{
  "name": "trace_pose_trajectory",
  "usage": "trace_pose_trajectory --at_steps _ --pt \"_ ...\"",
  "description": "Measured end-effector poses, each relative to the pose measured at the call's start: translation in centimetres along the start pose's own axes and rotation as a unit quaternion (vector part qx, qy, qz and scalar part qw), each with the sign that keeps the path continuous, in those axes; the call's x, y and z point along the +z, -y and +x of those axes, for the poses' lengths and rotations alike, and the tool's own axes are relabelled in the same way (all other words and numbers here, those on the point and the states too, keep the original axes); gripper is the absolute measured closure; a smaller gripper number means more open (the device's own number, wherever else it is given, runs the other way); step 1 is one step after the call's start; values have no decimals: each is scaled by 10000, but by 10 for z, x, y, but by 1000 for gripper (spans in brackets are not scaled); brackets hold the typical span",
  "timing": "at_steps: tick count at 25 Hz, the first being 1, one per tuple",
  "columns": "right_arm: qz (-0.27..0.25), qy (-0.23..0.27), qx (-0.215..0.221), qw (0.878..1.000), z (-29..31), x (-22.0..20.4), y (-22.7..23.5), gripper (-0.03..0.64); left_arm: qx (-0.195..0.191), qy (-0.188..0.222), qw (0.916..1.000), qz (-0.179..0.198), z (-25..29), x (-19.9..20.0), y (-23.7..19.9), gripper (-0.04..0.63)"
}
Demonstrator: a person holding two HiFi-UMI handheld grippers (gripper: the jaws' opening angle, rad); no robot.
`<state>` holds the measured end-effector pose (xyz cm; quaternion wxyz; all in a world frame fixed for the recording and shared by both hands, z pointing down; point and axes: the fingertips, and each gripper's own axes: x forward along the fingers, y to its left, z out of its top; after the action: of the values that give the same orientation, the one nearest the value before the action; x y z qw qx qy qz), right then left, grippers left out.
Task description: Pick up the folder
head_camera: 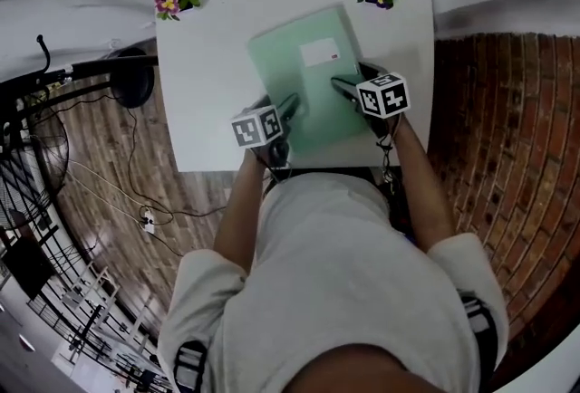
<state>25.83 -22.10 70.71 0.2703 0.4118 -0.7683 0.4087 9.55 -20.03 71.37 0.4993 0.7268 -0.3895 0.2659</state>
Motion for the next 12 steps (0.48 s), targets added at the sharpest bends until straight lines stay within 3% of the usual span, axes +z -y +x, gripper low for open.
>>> trace_pose_trajectory --at_steps 5,12 --pt "217 102 -108 9997 -8 -8 0 275 195 -8 9985 511 -1 2 5 247" --pt "472 294 -210 9982 -26 -24 4 278 163 -11 9947 1014 0 5 23 246"
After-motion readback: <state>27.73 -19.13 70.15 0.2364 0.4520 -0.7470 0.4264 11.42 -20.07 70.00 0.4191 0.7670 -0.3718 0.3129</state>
